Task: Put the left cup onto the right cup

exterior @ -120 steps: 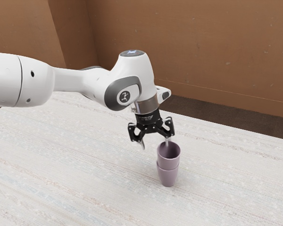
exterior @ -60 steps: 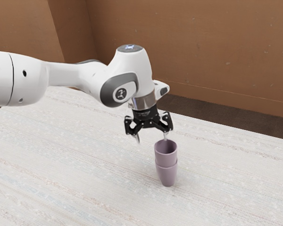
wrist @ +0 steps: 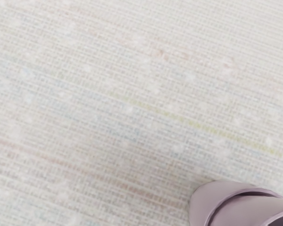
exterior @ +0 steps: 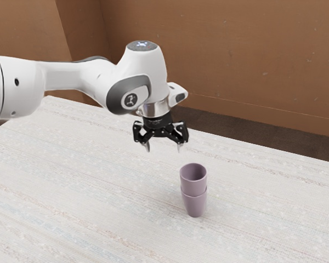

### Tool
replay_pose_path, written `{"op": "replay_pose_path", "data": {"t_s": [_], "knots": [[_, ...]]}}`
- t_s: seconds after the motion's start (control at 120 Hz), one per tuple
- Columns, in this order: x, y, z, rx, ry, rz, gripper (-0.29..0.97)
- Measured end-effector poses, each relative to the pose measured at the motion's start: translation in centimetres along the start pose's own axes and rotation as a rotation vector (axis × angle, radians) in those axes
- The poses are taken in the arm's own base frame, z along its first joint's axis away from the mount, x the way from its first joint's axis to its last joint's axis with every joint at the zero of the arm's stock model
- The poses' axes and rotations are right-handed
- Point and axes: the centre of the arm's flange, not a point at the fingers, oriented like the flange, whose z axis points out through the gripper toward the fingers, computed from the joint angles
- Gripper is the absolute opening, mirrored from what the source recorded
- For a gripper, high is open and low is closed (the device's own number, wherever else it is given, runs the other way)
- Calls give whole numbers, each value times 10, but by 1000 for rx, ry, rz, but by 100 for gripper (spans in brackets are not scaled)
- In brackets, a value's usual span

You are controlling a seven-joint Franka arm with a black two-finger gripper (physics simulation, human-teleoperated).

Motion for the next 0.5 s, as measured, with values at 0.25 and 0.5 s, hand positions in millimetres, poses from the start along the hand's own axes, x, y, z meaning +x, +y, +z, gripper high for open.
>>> {"op": "replay_pose_path", "data": {"t_s": [0.25,0.5], "knots": [[26,-41,-2,60,36,77,68],[46,-82,-13,88,56,127,68]]}}
